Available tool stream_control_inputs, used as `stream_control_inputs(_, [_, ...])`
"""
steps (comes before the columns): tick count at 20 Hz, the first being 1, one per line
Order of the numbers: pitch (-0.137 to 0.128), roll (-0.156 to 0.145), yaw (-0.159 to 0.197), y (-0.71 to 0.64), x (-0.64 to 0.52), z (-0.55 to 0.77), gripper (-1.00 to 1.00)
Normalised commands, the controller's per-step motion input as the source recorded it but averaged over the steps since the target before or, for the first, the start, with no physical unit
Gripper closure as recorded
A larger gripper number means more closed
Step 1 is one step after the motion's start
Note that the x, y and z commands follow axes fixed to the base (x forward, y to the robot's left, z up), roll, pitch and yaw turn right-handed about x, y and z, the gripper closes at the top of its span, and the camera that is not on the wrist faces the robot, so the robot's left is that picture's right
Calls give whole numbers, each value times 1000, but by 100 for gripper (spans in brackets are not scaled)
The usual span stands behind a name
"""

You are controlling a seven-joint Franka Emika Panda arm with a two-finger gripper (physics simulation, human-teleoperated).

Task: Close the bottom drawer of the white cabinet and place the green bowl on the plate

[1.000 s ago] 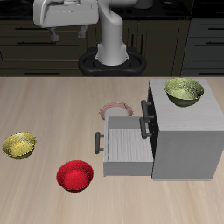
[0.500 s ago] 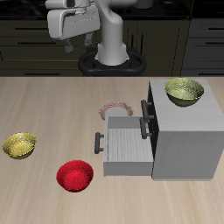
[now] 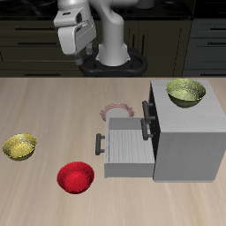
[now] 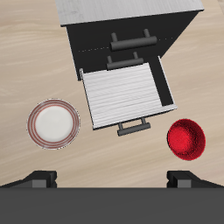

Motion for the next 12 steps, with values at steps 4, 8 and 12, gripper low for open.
stream_control_inputs(4, [15,-1,121,-51,-138,-109,-100])
stream_control_inputs(8, [27,-17,36,-109,-86,-145,-100])
stream_control_inputs(12, [15,-22,31,-125,-100,-176,-100])
